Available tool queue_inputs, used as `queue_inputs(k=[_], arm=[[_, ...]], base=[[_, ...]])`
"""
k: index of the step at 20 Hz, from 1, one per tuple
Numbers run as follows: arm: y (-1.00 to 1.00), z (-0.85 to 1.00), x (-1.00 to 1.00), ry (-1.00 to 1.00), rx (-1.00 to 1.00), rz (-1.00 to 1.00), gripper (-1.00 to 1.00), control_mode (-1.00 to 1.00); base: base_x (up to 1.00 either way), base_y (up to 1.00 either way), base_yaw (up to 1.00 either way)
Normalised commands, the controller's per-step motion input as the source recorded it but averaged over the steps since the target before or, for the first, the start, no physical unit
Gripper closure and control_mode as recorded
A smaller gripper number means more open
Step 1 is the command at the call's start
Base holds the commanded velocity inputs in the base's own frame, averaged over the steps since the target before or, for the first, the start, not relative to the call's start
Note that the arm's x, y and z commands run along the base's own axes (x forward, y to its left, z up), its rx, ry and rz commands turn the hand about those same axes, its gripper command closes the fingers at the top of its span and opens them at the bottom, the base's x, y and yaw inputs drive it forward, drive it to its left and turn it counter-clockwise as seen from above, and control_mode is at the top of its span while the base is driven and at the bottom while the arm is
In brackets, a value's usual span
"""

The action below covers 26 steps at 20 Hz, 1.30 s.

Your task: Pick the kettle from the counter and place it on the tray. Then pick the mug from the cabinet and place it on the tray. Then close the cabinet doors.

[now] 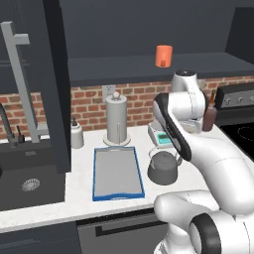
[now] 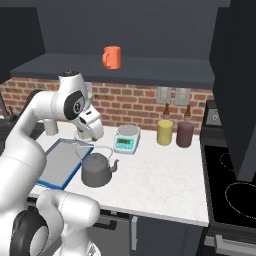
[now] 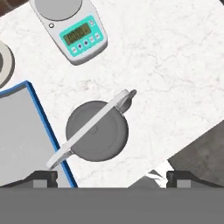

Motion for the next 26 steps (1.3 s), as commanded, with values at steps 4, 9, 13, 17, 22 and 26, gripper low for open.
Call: queue_inputs(k=[4,9,13,17,22,26], arm=[[0.12,-0.30,0.18,0.12,0.05,-0.09,-1.00,-1.00],[0.16,-0.21,0.30,0.19,0.00,-0.11,-1.00,-1.00],[0.18,-0.36,0.21,0.11,0.00,-0.10,-1.00,-1.00],[0.06,-0.30,0.01,0.03,0.00,-0.05,-1.00,-1.00],[0.00,-0.30,0.09,0.00,0.00,-0.05,-1.00,-1.00],[0.00,-0.24,0.14,0.00,0.00,-0.06,-1.00,-1.00]], base=[[0.00,0.00,0.00],[0.00,0.00,0.00],[0.00,0.00,0.00],[0.00,0.00,0.00],[0.00,0.00,0.00],[0.00,0.00,0.00]])
